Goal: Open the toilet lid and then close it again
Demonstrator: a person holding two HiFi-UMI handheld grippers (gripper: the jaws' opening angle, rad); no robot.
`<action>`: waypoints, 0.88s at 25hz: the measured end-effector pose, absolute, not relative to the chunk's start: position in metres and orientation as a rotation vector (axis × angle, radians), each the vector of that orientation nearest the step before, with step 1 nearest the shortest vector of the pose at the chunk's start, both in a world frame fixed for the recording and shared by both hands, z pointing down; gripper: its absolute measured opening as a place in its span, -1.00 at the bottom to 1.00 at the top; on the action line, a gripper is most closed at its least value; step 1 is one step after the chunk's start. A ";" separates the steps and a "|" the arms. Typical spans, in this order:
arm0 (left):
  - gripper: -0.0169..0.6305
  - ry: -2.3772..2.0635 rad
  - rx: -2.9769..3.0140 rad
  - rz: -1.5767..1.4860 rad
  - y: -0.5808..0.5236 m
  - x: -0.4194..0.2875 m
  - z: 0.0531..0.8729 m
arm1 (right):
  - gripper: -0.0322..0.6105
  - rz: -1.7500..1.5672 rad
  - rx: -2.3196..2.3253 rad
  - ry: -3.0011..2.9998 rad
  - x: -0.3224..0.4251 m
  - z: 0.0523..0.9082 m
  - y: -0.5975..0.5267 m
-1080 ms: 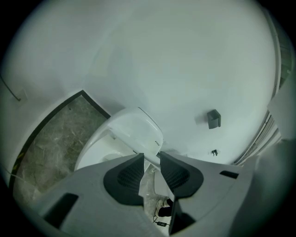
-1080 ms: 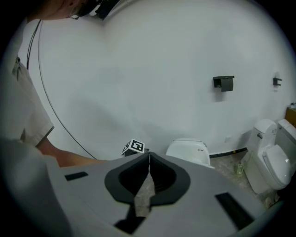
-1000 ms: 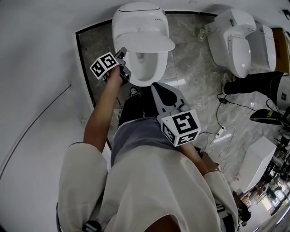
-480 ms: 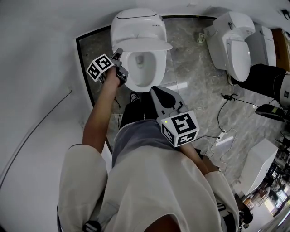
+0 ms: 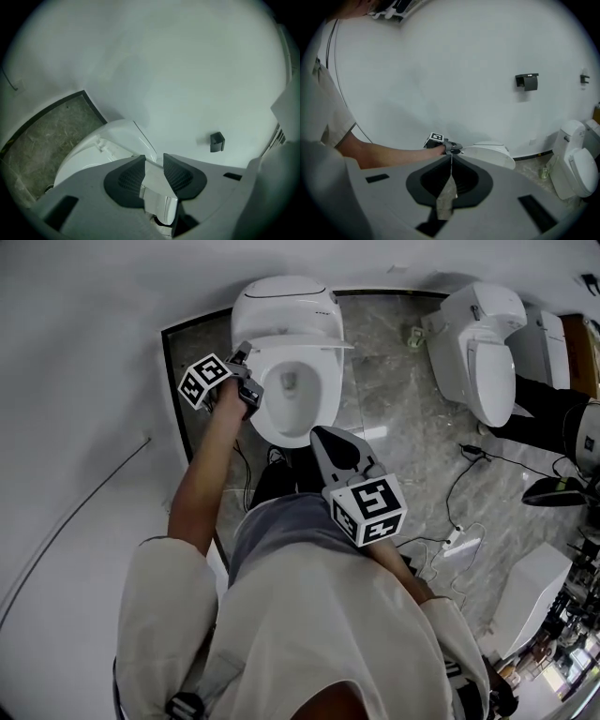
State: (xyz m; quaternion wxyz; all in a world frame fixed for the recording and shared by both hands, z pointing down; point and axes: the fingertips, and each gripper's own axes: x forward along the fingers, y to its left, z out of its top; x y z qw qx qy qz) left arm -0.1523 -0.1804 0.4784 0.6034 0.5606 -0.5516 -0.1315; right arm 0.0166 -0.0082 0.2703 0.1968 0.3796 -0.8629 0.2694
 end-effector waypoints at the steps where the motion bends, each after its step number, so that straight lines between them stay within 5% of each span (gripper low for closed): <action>1: -0.60 -1.278 1.296 -0.307 -0.185 -0.153 0.478 | -0.86 0.754 1.060 -2.418 0.016 0.270 -0.012; 22: -0.59 -1.302 1.270 -0.383 -0.261 -0.163 0.463 | -0.87 0.775 1.098 -2.400 0.049 0.266 -0.063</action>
